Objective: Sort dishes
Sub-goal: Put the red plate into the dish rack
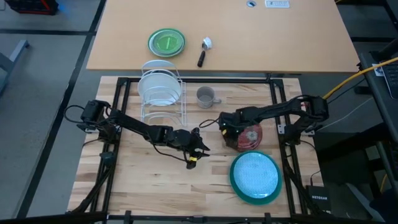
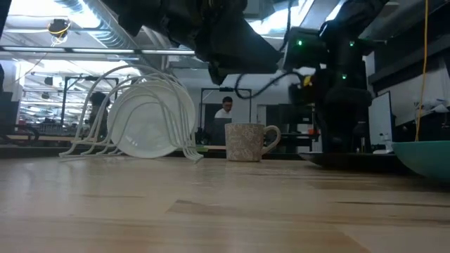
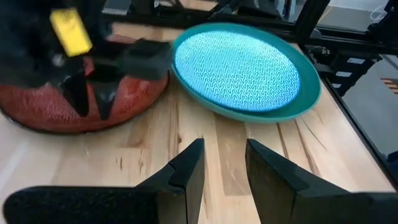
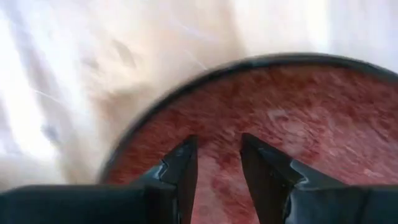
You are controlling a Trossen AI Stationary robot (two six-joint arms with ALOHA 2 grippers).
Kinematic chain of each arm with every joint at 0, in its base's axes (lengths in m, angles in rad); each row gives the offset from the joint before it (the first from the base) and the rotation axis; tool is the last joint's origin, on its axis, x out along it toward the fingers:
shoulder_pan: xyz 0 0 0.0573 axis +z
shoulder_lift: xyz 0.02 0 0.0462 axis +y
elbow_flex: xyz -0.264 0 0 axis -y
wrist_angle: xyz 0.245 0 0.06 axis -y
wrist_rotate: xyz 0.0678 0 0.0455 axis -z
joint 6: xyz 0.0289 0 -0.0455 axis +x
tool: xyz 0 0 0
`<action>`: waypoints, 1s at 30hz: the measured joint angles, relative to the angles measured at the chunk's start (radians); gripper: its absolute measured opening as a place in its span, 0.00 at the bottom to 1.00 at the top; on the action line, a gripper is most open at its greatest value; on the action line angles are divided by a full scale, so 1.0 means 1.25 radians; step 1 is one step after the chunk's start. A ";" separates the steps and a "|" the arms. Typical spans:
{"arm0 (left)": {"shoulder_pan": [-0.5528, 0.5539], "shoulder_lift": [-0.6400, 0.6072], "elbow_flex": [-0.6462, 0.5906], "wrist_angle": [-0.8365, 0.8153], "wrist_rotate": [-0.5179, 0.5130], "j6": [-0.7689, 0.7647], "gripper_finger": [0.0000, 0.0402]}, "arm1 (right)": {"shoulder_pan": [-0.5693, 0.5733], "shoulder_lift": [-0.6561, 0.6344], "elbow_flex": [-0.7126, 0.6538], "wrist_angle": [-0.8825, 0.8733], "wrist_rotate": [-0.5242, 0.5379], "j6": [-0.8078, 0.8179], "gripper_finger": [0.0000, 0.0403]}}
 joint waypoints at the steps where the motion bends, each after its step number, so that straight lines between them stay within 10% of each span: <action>1: 0.000 0.000 0.000 -0.011 0.000 -0.014 0.27 | 0.010 0.000 0.000 0.022 -0.010 0.000 0.31; 20: -0.005 -0.001 0.000 -0.179 0.000 -0.339 0.27 | 0.153 -0.040 0.000 0.178 0.085 0.025 0.31; 30: -0.037 -0.001 0.000 -0.235 -0.095 -0.425 0.27 | 0.103 -0.161 0.002 -0.098 0.265 -0.001 0.31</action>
